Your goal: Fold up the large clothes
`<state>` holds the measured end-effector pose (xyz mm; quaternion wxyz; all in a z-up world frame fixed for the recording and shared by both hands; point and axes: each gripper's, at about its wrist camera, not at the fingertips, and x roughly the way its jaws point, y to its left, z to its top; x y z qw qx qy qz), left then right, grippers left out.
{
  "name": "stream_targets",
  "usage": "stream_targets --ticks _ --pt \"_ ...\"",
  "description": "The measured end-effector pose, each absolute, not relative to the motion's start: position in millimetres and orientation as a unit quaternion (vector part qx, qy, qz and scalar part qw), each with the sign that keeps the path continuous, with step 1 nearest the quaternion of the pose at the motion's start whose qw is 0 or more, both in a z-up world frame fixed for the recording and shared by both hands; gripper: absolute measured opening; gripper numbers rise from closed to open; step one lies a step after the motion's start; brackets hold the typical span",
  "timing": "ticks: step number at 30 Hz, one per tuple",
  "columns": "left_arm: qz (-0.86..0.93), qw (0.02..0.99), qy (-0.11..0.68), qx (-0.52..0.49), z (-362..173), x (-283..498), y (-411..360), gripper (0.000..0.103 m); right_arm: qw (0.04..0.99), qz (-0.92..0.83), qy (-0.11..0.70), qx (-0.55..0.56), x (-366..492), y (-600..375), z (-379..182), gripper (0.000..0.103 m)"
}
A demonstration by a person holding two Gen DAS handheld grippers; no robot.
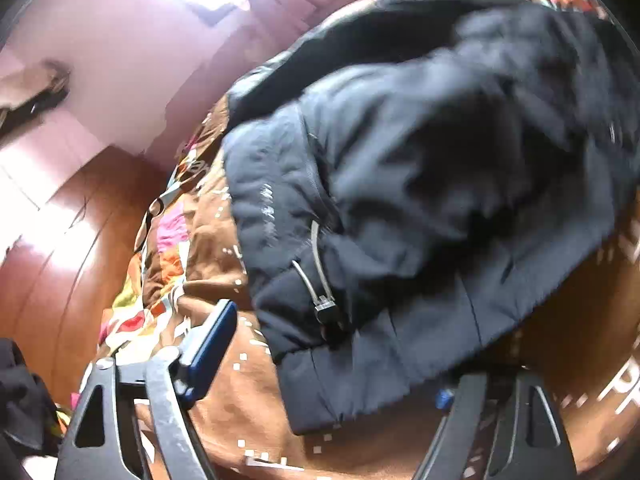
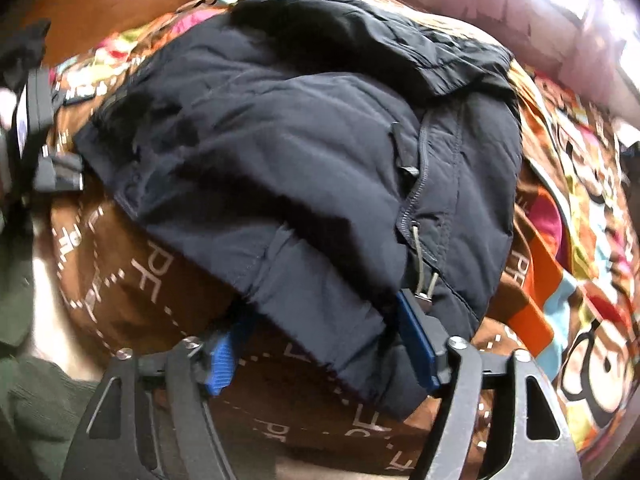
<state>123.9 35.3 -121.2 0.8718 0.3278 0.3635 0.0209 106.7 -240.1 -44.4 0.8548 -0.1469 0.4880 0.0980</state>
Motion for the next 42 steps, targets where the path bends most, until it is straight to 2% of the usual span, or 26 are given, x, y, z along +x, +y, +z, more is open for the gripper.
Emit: stream_targets --ticks 5,9,15,20,26,38,40,42 --pt "0.029 0.89 0.32 0.325 -83 126 28 0.057 0.852 0.053 0.465 -0.236 106 -218 -59 0.075" --pt "0.03 0.901 0.29 0.321 -49 136 23 0.054 0.853 0.009 0.443 -0.277 107 -213 -64 0.075" --pt "0.021 0.915 0.262 0.307 -7 161 18 0.053 0.858 -0.04 0.426 -0.284 113 -216 -58 0.075" --pt "0.013 0.92 0.25 0.303 21 181 2 0.04 0.885 -0.021 0.394 -0.245 107 -225 -34 0.075" --pt "0.005 0.927 0.241 0.289 50 207 -19 0.031 0.915 -0.002 0.35 -0.202 77 -239 -16 0.075" --pt "0.015 0.933 0.26 0.247 63 230 -21 0.028 0.902 -0.154 0.274 -0.295 101 -214 -26 0.074" --pt "0.019 0.932 0.257 0.253 61 225 -18 0.028 0.905 -0.172 0.253 -0.295 101 -218 -21 0.069" --pt "0.022 0.933 0.249 0.258 60 219 -15 0.028 0.908 -0.179 0.236 -0.297 100 -219 -15 0.051"
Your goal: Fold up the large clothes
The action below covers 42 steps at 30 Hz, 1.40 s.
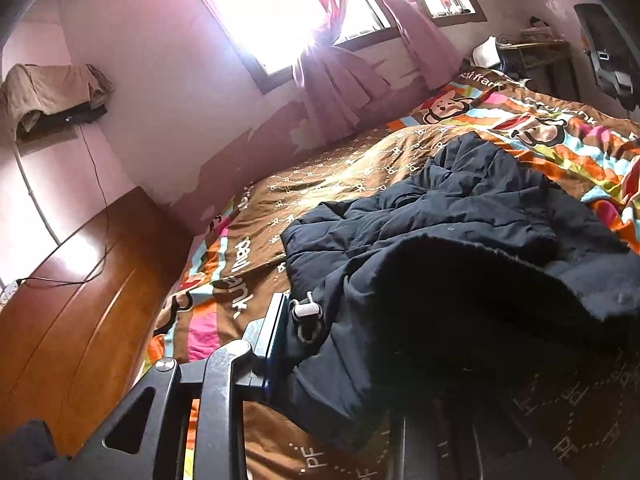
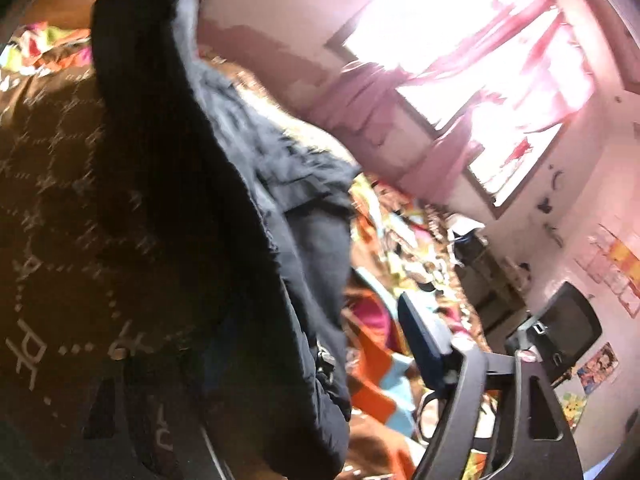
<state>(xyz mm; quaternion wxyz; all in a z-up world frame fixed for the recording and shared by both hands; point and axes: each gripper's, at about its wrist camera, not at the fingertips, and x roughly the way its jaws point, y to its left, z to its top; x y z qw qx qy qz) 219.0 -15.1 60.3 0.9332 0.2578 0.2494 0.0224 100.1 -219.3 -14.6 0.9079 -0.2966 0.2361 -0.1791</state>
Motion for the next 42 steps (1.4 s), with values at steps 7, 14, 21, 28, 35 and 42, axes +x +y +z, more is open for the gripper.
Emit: stream_targets --ticks 7,14,21,28,35,42 --pt "0.052 0.938 0.208 0.273 53 189 -1 0.021 0.924 -0.176 0.175 -0.292 105 -219 10 0.016" --pt "0.078 0.942 0.18 0.273 46 163 9 0.016 0.942 -0.168 0.137 -0.257 104 -220 33 0.009" --pt "0.082 0.96 0.154 0.22 55 117 23 0.016 0.954 -0.158 0.097 -0.235 69 -223 35 0.007" --pt "0.089 0.975 0.116 0.166 88 46 35 0.012 0.958 -0.159 0.031 -0.238 7 -209 56 0.006" --pt "0.088 0.98 0.106 0.146 111 1 41 0.006 0.96 -0.141 -0.013 -0.243 -50 -193 74 0.005" --pt "0.089 0.982 0.105 0.132 118 -4 47 0.006 0.959 -0.138 -0.029 -0.246 -65 -187 79 0.005"
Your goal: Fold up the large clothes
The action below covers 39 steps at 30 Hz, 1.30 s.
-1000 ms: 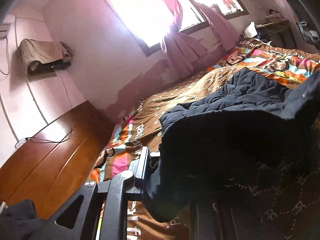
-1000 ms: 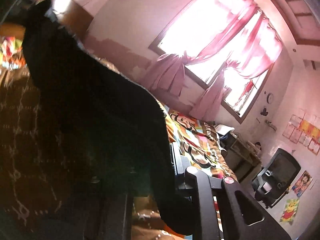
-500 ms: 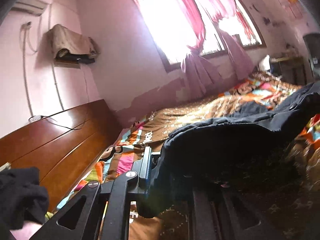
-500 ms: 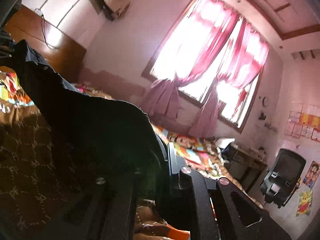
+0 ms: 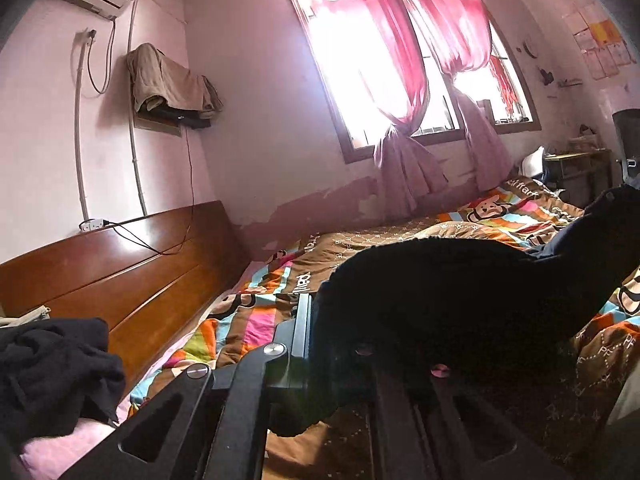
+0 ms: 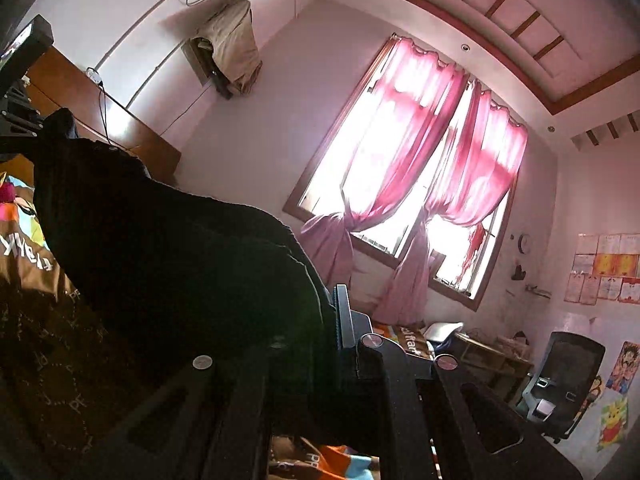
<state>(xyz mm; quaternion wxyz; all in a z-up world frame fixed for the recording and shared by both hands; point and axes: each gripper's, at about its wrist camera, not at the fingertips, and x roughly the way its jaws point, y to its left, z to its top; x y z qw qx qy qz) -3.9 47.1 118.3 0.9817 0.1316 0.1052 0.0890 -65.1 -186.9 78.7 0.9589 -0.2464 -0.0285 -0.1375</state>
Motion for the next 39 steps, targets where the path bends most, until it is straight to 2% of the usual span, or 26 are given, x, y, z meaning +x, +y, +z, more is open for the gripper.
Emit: stream_targets --ticks 6,12,20,29,37,39 --pt "0.086 0.98 0.12 0.131 108 22 45 0.006 0.966 -0.132 -0.004 -0.22 -43 -182 77 0.005" --pt "0.084 0.975 0.153 0.138 96 79 44 0.006 0.97 -0.121 0.029 -0.209 5 -199 69 0.005" --pt "0.081 0.965 0.209 0.133 87 199 55 0.006 0.969 -0.094 0.054 -0.222 127 -219 64 0.005" --pt "0.083 0.954 0.255 0.134 49 306 51 0.006 0.967 -0.093 0.111 -0.212 255 -235 28 0.005" --pt "0.048 0.946 0.32 0.026 12 361 77 0.012 0.96 -0.08 0.187 -0.194 331 -243 -14 0.006" --pt "0.037 0.948 0.315 0.012 10 358 79 0.014 0.957 -0.08 0.207 -0.186 339 -246 -20 0.015"
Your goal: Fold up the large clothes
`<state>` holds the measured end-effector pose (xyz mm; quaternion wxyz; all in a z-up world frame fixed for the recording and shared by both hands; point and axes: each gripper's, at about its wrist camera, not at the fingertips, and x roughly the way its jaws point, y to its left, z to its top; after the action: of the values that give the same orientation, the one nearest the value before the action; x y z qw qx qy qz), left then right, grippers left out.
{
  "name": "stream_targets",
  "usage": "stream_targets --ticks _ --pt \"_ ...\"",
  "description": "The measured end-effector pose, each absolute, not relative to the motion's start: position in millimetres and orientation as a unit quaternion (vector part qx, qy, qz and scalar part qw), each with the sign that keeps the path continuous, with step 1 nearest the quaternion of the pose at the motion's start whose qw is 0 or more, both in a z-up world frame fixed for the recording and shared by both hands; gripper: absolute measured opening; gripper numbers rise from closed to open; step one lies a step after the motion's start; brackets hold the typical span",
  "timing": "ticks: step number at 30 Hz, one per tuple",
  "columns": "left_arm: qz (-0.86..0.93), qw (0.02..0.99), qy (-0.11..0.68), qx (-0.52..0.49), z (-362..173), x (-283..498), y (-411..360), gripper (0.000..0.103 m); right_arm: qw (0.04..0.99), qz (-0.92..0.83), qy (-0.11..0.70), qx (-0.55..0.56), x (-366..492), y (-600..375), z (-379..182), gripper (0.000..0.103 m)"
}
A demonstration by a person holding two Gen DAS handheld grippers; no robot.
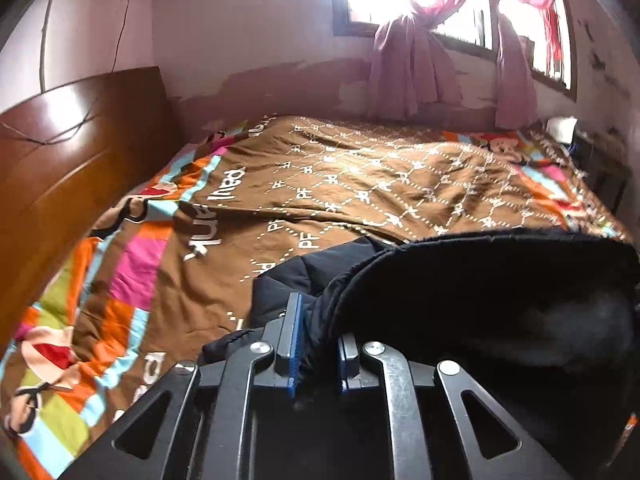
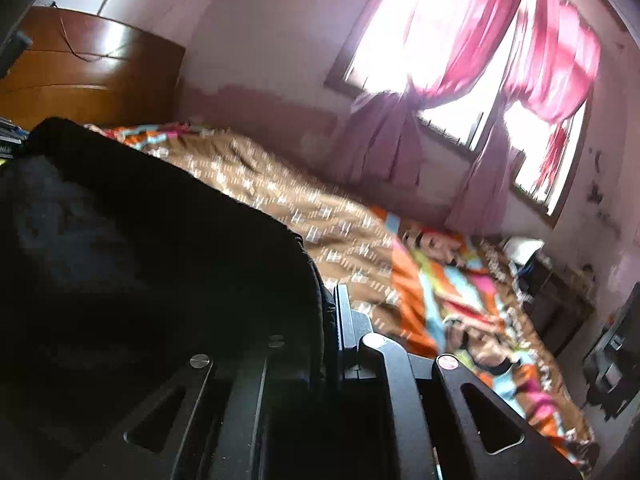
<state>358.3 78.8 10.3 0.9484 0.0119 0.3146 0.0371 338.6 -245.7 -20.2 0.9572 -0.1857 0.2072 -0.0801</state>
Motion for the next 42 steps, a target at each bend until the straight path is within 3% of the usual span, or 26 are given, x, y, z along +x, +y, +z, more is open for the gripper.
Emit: stream_targets --ticks 1,3,4,5,7,15,23,35,42 --pt "0.033 0.95 0.311 0.01 11 356 79 0.018 0.956 -0.083 0.214 -0.182 341 -247 -22 0.019" --pt "0.021 0.958 0.287 0.004 17 346 80 0.044 0.957 -0.088 0.218 -0.17 342 -252 -20 0.048" --pt "0.022 0.962 0.274 0.001 22 344 83 0.085 0.959 -0.095 0.213 -0.161 341 -254 -17 0.056" --pt "0.029 0.967 0.252 -0.003 29 339 84 0.103 0.961 -0.099 0.206 -0.156 334 -257 -11 0.068" --pt "0.02 0.978 0.206 -0.023 43 324 90 0.103 0.964 -0.102 0.191 -0.152 316 -258 -1 0.072" --pt "-0.073 0.968 0.242 0.004 40 285 74 0.103 0.974 0.022 0.2 -0.102 263 -237 17 0.09" --pt "-0.129 0.931 0.312 0.14 -31 282 23 0.103 0.945 0.111 0.304 -0.052 259 -216 -40 0.09" --pt "-0.123 0.928 0.324 0.135 -33 372 1 0.103 0.939 0.043 0.339 -0.027 345 -253 -65 0.09" --pt "-0.13 0.924 0.356 0.05 -33 422 20 0.103 0.934 0.015 0.35 -0.07 387 -266 -60 0.091"
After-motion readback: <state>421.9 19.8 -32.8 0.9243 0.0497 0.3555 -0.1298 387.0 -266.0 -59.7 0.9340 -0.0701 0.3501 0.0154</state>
